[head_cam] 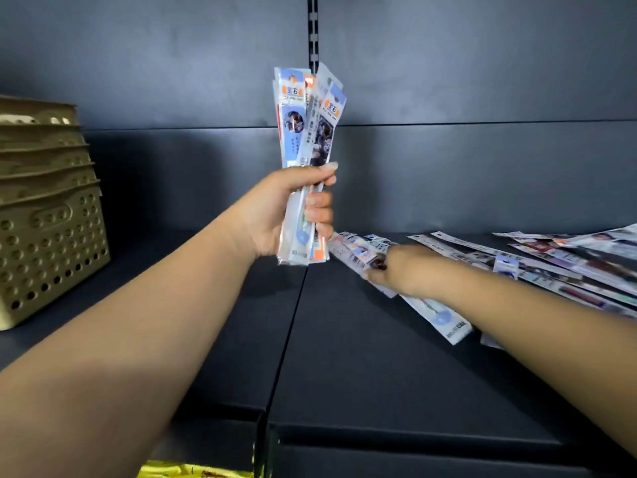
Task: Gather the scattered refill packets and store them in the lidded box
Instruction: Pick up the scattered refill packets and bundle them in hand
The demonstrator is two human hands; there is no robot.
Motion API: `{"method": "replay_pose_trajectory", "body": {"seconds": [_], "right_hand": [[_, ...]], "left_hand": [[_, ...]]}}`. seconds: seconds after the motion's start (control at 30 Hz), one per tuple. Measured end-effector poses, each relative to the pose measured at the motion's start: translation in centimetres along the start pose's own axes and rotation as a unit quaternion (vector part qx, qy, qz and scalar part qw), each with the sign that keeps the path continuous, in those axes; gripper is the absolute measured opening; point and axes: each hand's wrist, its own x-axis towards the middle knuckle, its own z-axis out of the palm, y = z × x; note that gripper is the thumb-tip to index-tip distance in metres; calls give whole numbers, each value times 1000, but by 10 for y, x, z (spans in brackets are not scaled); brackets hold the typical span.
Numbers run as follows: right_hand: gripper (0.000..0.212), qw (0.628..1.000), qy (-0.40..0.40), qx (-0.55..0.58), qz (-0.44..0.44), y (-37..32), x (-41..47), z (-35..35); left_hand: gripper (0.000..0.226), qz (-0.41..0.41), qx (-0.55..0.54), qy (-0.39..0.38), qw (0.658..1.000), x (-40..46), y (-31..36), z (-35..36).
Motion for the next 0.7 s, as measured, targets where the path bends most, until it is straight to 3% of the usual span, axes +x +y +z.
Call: {"method": "replay_pose_trajectory", "body": {"seconds": [0.13, 0.23, 0.3, 0.37, 0.5, 0.57, 0.7], "right_hand": [[37, 998, -1, 70, 0, 16, 10, -12], [18, 966, 1, 260, 1, 37, 13, -18], [7, 864, -12, 503, -13, 48, 11, -24], [6, 758, 10, 650, -45, 57, 9, -32], [18, 658, 136, 733, -107, 60, 3, -46], [25, 639, 149, 745, -123, 60, 1, -49], [29, 678, 137, 705, -157, 58, -1, -42]], "left_hand": [[17, 14, -63, 6, 998, 24, -10, 5], [19, 6, -70, -8, 997, 30, -21, -7], [26, 4, -60, -14, 998, 28, -24, -16], [28, 6, -54, 0, 999, 26, -25, -21], [21, 14, -34, 21, 999, 29, -28, -18], [30, 16, -30, 3, 999, 30, -29, -16], [38, 22, -18, 1, 1000, 26, -29, -16]]}}
